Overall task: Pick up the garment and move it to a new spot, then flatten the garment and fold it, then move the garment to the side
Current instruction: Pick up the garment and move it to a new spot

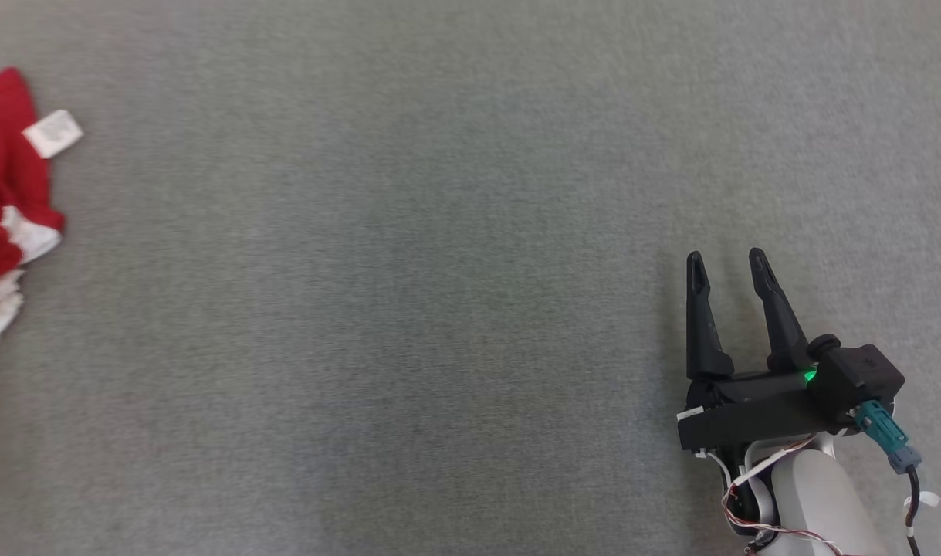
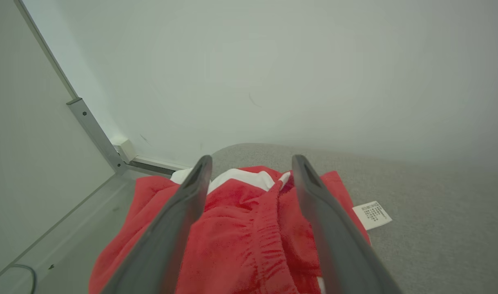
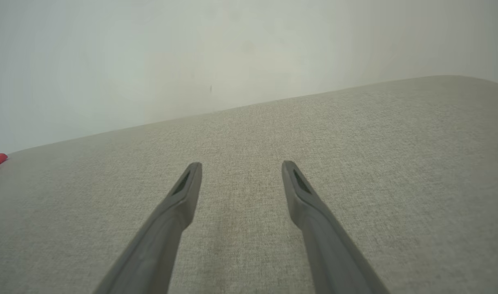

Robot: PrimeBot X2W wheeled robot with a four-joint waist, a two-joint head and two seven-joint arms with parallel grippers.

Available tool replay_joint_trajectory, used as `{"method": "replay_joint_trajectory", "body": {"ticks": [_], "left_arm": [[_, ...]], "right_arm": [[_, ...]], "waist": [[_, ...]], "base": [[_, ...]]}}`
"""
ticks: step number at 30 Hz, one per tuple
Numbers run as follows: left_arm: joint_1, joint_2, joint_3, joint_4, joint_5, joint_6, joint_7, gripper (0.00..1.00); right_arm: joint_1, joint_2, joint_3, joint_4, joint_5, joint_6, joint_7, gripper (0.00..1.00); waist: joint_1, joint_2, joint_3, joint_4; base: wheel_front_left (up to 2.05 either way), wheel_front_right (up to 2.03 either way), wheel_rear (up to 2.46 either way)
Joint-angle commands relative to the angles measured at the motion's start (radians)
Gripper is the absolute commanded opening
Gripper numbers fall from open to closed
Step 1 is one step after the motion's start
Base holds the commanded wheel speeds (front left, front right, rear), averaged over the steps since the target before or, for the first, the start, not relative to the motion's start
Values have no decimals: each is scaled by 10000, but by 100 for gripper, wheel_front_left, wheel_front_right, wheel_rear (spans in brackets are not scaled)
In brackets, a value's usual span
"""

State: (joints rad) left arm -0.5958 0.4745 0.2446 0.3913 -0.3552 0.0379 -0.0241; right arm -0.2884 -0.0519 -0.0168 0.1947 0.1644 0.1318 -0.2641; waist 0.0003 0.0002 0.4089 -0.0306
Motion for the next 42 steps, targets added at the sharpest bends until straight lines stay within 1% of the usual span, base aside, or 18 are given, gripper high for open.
{"method": "replay_joint_trajectory", "body": {"ticks": [1, 5, 9, 12, 16, 17, 19, 22, 24, 27, 29, 32, 33, 36, 39, 41, 42], "left_arm": [[-179, 148, -79, 272, -22, -46, 244, 100], [-454, 290, -124, 1064, -142, 39, 1019, 100], [-424, 259, -197, 1693, -362, 142, 1961, 100], [-334, 178, -281, 1989, -527, 126, 2804, 100], [-175, 186, -380, 2130, -631, 124, 3479, 100], [-159, 197, -389, 2099, -635, 144, 3509, 88], [-153, 232, -362, 2022, -619, 204, 3374, 0], [-162, 190, -378, 1840, -576, 195, 2968, 0], [-303, 122, -234, 1653, -701, 161, 2421, 0], [-583, -150, 58, 1264, -1135, -40, 1654, 0], [-715, -169, 203, 914, -1187, -133, 1063, 0], [-971, -258, 223, 353, -1293, -306, 452, 0], [-1024, -263, 191, 183, -1316, -422, 384, 0], [-1216, -296, 124, -230, -1405, -566, 226, 0], [-1501, -451, -122, -802, -1550, -828, 176, 0], [-1714, -702, -377, -1150, -1760, -999, 358, 0], [-1804, -795, -524, -1334, -1747, -1017, 438, 0]], "right_arm": [[-113, 30, 31, -29, 22, -21, -6, 100], [-153, 29, 70, -53, 1, -21, -6, 100], [-108, 29, 57, -78, -44, -21, -6, 100], [-27, 29, 84, -60, -56, -21, -6, 100], [58, 27, 102, -24, -62, -21, -6, 100], [79, 27, 108, -21, -68, -21, -6, 100], [120, 27, 105, 4, -80, -21, -6, 100], [231, 27, 56, 65, -100, -21, -6, 100], [270, 27, 23, 90, -100, -21, -6, 100], [380, 29, -16, 134, -177, -21, -6, 100], [440, 26, -29, 178, -185, -21, -6, 100], [526, 27, 11, 260, -179, -21, -6, 100], [568, 23, 30, 285, -157, -21, -6, 100], [635, 26, 65, 343, -89, -21, -6, 100], [736, 26, 122, 422, -16, -21, -6, 100], [810, 24, 142, 476, 21, -21, -6, 100], [837, 23, 166, 516, 31, -21, -6, 100]], "waist": [[-3, -2, 502, -504], [-3, -2, 445, -476], [-3, -2, 317, -427], [-3, -2, 226, -410], [-3, -2, 102, -395], [-3, -2, 63, -392], [-3, -2, -30, -381], [-3, -2, -256, -307], [-3, -2, -407, -236], [-3, -2, -711, -100], [-3, -2, -916, -20], [-3, -2, -1270, 79], [-3, -2, -1377, 94], [-3, -2, -1598, 110], [-3, -2, -1899, 70], [-3, -2, -2073, 22], [-3, -2, -2156, -25]], "base": [[0, 0, 0], [0, 0, 0], [0, 0, 0], [0, 0, 0], [0, 0, 0], [0, 0, 0], [0, 0, 0], [0, 0, 0], [0, 0, 0], [0, 0, 0], [0, 0, 0], [0, 0, 0], [0, 0, 0], [0, 0, 0], [0, 0, 0], [0, 0, 0], [0, 0, 0]]}}
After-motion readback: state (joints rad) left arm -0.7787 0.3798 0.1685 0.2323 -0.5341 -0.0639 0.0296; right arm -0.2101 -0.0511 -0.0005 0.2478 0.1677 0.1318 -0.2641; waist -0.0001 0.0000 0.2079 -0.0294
